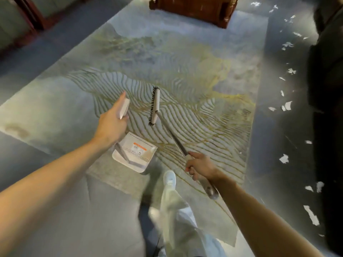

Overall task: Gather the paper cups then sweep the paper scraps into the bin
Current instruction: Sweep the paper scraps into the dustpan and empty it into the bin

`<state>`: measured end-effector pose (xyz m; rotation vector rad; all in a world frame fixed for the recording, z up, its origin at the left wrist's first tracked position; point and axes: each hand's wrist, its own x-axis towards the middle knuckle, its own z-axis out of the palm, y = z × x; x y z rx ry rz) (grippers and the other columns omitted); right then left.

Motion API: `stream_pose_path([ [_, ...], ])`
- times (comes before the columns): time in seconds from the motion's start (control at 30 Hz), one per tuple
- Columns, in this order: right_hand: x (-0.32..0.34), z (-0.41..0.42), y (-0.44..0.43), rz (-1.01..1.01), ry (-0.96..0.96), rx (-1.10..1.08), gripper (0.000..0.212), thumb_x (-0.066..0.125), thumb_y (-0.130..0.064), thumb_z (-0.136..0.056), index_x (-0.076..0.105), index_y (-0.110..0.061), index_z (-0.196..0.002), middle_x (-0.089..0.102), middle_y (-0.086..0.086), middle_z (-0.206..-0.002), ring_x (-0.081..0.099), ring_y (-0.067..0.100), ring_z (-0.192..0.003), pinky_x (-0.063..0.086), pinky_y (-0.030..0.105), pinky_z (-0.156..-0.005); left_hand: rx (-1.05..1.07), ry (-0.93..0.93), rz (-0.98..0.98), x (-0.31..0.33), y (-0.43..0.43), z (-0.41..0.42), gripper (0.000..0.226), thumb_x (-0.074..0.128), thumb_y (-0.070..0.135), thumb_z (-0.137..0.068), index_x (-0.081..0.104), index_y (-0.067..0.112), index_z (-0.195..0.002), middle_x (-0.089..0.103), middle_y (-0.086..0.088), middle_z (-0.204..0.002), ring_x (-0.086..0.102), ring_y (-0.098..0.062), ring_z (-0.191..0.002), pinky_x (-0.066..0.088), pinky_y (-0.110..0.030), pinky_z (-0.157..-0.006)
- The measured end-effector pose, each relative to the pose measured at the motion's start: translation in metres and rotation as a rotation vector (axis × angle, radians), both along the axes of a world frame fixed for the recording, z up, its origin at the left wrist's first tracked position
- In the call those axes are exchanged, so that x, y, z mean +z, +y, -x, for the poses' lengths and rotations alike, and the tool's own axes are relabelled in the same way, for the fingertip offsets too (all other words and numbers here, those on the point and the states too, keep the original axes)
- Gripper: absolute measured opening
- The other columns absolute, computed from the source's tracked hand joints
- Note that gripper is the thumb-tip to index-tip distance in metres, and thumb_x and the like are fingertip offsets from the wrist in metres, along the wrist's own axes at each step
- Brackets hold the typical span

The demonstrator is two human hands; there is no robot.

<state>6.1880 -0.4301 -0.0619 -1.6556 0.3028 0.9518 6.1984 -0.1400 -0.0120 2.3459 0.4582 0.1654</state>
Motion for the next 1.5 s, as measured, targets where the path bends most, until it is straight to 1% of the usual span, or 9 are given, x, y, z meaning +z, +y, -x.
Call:
stream_pose_path([
  [0.2, 0.009, -0.192, 0.103, 0.029, -0.029, 0.038, 0.065, 0.048, 0.010, -0.086, 0.033, -0.005, -0.147, 0.050, 0.010, -0.056, 0.045, 0.013, -0.038, 0.037, 0.021, -0.036, 0.158, 0.005, -0.050, 0.023, 0.120, -0.142, 0.069, 0.055, 0.011, -0.094, 0.026, 0.035, -0.151, 0.043, -0.003, -0.149, 0.043, -0.029, -0.133, 0.034, -0.029, -0.104],
  [0.4, 0.031, -0.373, 0.219, -0.032, -0.110, 0.098, 0.035, 0.051, 0.003, -0.091, 0.051, -0.010, -0.123, 0.047, 0.009, -0.054, 0.041, 0.013, -0.037, 0.035, 0.024, -0.041, 0.331, -0.065, 0.093, 0.047, 0.220, -0.282, 0.070, 0.053, 0.010, -0.091, 0.028, 0.043, -0.148, 0.045, 0.002, -0.147, 0.052, -0.031, -0.124, 0.045, -0.042, -0.103],
  [0.57, 0.033, -0.511, 0.337, -0.099, -0.095, 0.048, 0.057, 0.063, -0.003, -0.089, 0.038, -0.013, -0.139, 0.045, 0.005, -0.048, 0.040, 0.013, -0.039, 0.035, 0.019, -0.036, 0.334, -0.119, 0.180, 0.044, 0.313, -0.423, 0.074, 0.056, 0.010, -0.090, 0.026, 0.048, -0.146, 0.040, 0.012, -0.148, 0.054, -0.036, -0.120, 0.050, -0.050, -0.095],
  [0.73, 0.037, -0.650, 0.463, -0.065, -0.151, 0.064, 0.051, 0.062, 0.001, -0.088, 0.041, 0.004, -0.135, 0.042, 0.008, -0.050, 0.037, 0.012, -0.034, 0.033, 0.020, -0.034, 0.277, -0.158, 0.268, 0.036, 0.422, -0.575, 0.077, 0.056, 0.011, -0.088, 0.024, 0.057, -0.142, 0.042, 0.019, -0.145, 0.067, -0.016, -0.076, 0.047, -0.021, -0.049],
  [0.8, 0.045, -0.705, 0.508, -0.052, -0.166, 0.077, 0.047, 0.062, 0.002, -0.088, 0.044, 0.005, -0.131, 0.041, 0.008, -0.050, 0.037, 0.013, -0.033, 0.032, 0.020, -0.034, 0.276, -0.145, 0.275, 0.038, 0.467, -0.628, 0.077, 0.055, 0.013, -0.089, 0.022, 0.062, -0.139, 0.044, 0.020, -0.143, 0.063, -0.012, -0.066, 0.042, -0.018, -0.045],
  [0.93, 0.055, -0.808, 0.586, -0.059, -0.135, 0.086, 0.035, 0.061, 0.001, -0.090, 0.051, -0.002, -0.123, 0.040, 0.006, -0.050, 0.037, 0.011, -0.032, 0.032, 0.018, -0.034, 0.273, -0.147, 0.260, 0.043, 0.547, -0.730, 0.079, 0.058, 0.014, -0.090, 0.020, 0.066, -0.136, 0.047, 0.011, -0.144, 0.062, -0.033, -0.107, 0.054, -0.037, -0.072],
  [1.1, 0.043, -0.941, 0.691, 0.005, -0.153, 0.191, 0.034, 0.063, 0.001, -0.088, 0.049, -0.013, -0.116, 0.043, 0.005, -0.047, 0.038, 0.012, -0.032, 0.032, 0.019, -0.033, 0.269, -0.152, 0.211, 0.029, 0.647, -0.854, 0.078, 0.057, 0.014, -0.093, 0.019, 0.067, -0.135, 0.042, 0.023, -0.141, 0.060, -0.031, -0.112, 0.052, -0.040, -0.084],
  [1.23, 0.032, -1.028, 0.788, 0.050, -0.184, 0.311, 0.026, 0.064, -0.001, -0.088, 0.052, -0.010, -0.109, 0.044, 0.003, -0.044, 0.040, 0.012, -0.033, 0.034, 0.019, -0.034, 0.354, -0.132, 0.159, 0.014, 0.738, -0.911, 0.075, 0.057, 0.010, -0.094, 0.023, 0.051, -0.146, 0.050, 0.003, -0.143, 0.055, -0.029, -0.120, 0.047, -0.043, -0.098],
  [1.5, 0.020, -1.093, 1.018, 0.063, -0.128, 0.488, 0.022, 0.061, 0.000, -0.089, 0.050, -0.019, -0.083, 0.043, 0.000, -0.034, 0.037, 0.010, -0.026, 0.031, 0.015, -0.031, 0.644, -0.166, 0.106, 0.012, 0.939, -0.908, 0.072, 0.060, 0.010, -0.092, 0.028, 0.044, -0.147, 0.063, -0.007, -0.127, 0.059, -0.023, -0.112, 0.034, 0.001, -0.071],
])
